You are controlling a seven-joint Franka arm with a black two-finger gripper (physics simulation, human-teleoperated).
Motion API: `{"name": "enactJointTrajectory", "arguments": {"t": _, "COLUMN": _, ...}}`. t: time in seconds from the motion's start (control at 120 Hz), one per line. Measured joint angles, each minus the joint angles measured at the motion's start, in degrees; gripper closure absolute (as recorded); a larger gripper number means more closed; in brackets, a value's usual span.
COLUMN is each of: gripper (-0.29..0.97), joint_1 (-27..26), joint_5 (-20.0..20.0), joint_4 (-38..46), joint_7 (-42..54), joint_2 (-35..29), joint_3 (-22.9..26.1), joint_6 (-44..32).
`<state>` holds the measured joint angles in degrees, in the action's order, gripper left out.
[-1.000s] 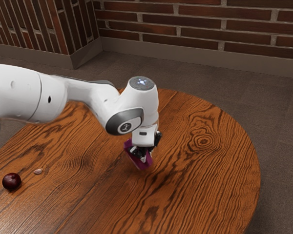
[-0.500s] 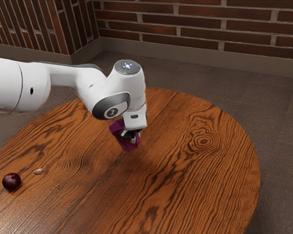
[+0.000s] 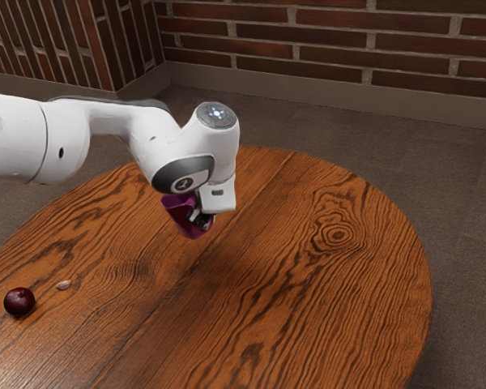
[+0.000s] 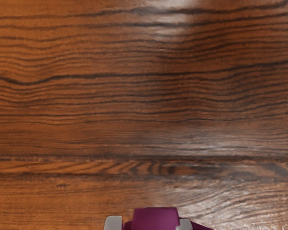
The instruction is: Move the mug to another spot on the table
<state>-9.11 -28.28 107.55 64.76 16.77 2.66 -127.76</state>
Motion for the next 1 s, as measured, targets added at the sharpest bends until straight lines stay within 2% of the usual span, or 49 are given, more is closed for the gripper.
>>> {"name": "enactJointTrajectory", "arguments": {"t": 0.233, "gripper": 0.78, "joint_1": -0.47, "joint_5": -4.46, "joint_4": -1.16, "joint_7": -1.35, "joint_2": 5.23, "joint_3": -0.02, "joint_6": 1.90}}
{"name": "enactJointTrajectory", "arguments": {"t": 0.717, "gripper": 0.78, "joint_1": -0.42, "joint_5": -7.14, "joint_4": -1.21, "joint_7": -3.54, "joint_2": 10.10, "joint_3": -0.14, "joint_6": 1.19}}
{"name": "enactJointTrajectory", "arguments": {"t": 0.9, "gripper": 0.39, "joint_1": -0.44, "joint_5": -6.07, "joint_4": -1.26, "joint_7": -3.80, "joint_2": 10.64, "joint_3": -1.79, "joint_6": 1.26}}
{"name": "enactJointTrajectory", "arguments": {"t": 1.0, "gripper": 0.25, "joint_1": -0.55, "joint_5": -5.32, "joint_4": -1.27, "joint_7": -3.81, "joint_2": 10.63, "joint_3": -1.86, "joint_6": 1.30}}
